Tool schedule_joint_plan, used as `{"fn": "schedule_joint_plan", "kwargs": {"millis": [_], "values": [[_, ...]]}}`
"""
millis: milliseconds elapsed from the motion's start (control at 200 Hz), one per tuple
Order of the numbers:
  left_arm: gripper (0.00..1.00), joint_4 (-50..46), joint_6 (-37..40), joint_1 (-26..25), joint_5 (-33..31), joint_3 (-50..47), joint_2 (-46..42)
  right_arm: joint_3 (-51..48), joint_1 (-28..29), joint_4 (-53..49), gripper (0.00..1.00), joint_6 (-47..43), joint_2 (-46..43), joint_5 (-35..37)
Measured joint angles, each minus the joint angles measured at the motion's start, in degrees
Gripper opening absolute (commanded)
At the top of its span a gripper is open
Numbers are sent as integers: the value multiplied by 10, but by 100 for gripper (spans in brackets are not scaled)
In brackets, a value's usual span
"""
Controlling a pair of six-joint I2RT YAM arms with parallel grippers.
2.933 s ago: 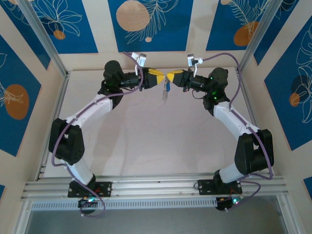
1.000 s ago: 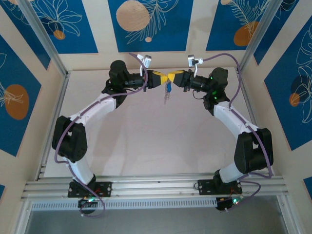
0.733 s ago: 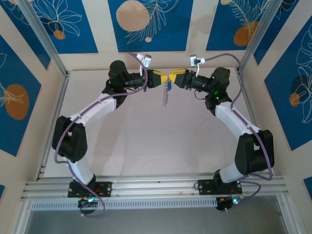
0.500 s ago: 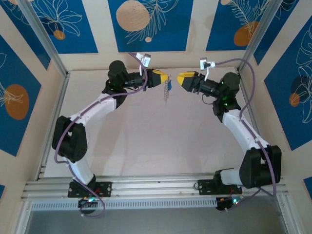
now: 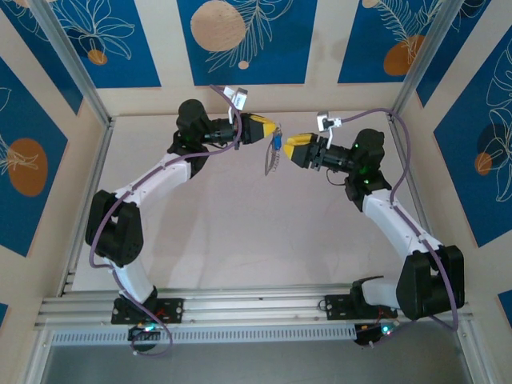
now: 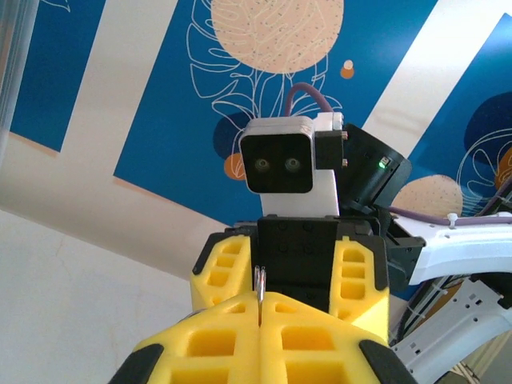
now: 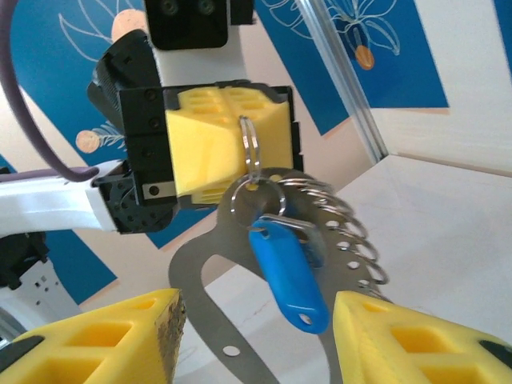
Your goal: Put the keys on the keyring
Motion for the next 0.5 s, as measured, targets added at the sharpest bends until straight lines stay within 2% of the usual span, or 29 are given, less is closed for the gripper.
{"fn": "schedule_joint_plan", "kwargs": {"millis": [500], "values": [[0,9,-9,-3,10,0,0,1,21,48,52,8,65,-10]]}}
